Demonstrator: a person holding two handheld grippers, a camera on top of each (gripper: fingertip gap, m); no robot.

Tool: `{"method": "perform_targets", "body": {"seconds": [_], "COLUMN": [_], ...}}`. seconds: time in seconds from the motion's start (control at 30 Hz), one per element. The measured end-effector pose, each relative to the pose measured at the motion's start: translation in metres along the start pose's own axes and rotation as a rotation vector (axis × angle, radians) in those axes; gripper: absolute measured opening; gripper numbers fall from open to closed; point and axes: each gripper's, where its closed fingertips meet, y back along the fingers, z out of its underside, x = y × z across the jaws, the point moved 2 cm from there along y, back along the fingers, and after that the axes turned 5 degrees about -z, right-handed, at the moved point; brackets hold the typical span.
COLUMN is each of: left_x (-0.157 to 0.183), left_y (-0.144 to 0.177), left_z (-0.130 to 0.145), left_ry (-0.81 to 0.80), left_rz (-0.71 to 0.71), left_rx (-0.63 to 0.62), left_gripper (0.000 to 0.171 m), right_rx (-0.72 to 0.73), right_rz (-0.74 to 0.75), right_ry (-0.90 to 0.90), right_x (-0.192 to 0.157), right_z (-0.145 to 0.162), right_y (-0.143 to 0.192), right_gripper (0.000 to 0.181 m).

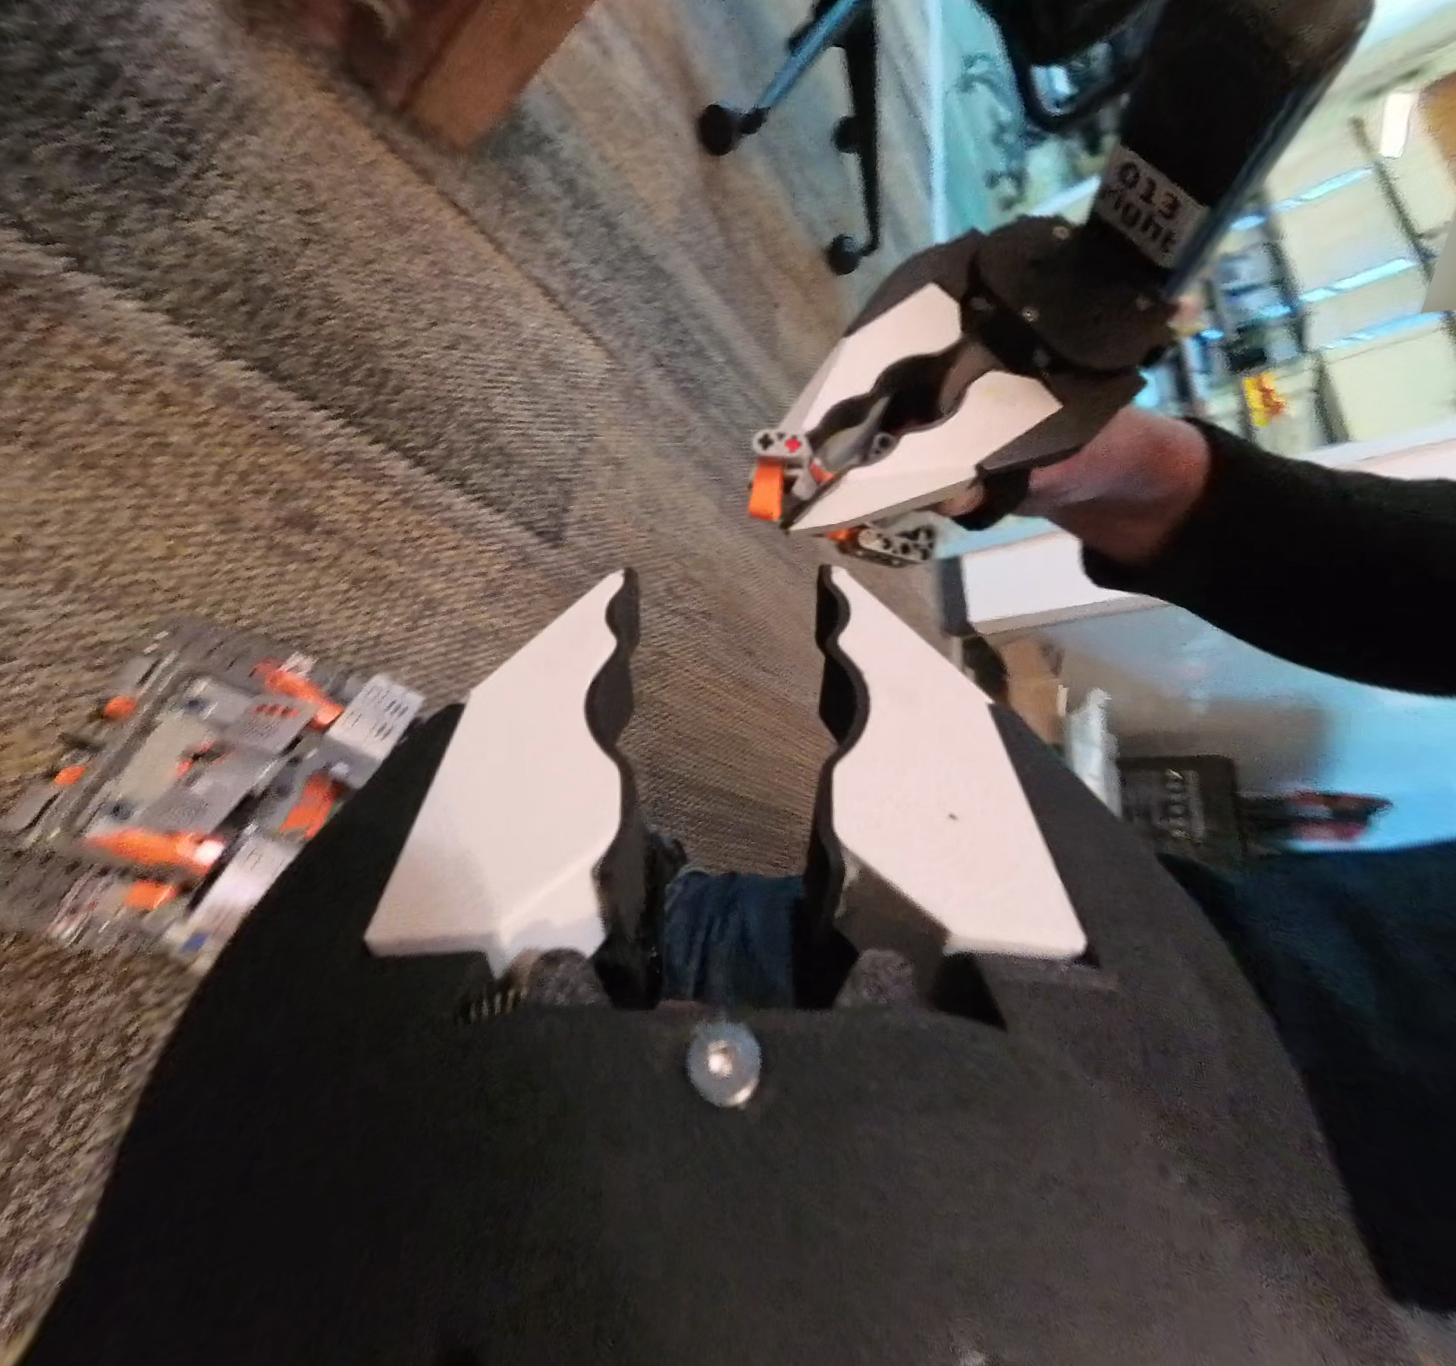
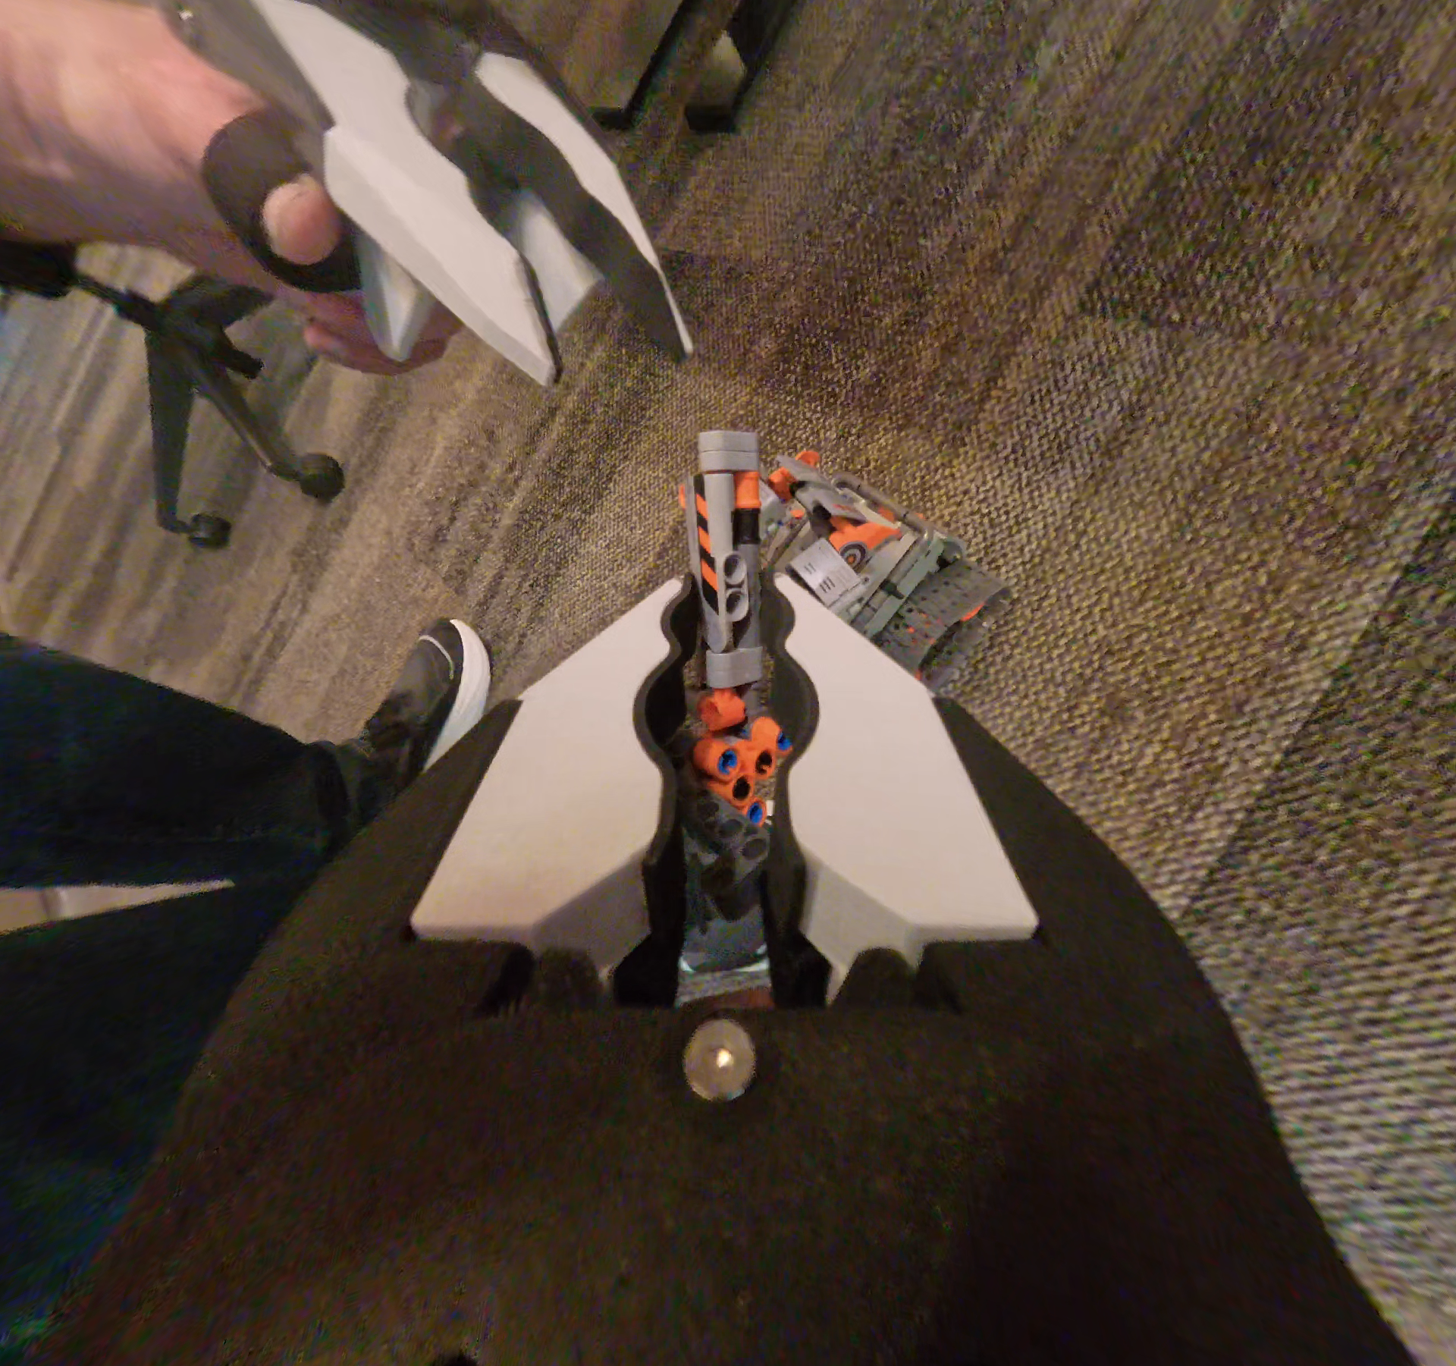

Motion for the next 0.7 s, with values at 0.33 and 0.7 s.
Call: {"method": "perform_targets", "body": {"seconds": [0.33,0.7], "left_x": [-0.141,-0.193], "left_y": [0.025,0.01], "left_z": [0.068,0.11], "left_ry": [0.229,0.402], "left_rz": [-0.382,-0.419], "left_rx": [0.024,0.043], "left_gripper": [0.051,0.047], "right_rx": [0.206,0.126], "right_rz": [-0.122,-0.139], "right_ry": [-0.621,-0.722], "right_x": [0.076,0.112], "right_z": [0.073,0.115], "right_y": [-0.079,-0.126], "right_gripper": [0.013,0.013]}}
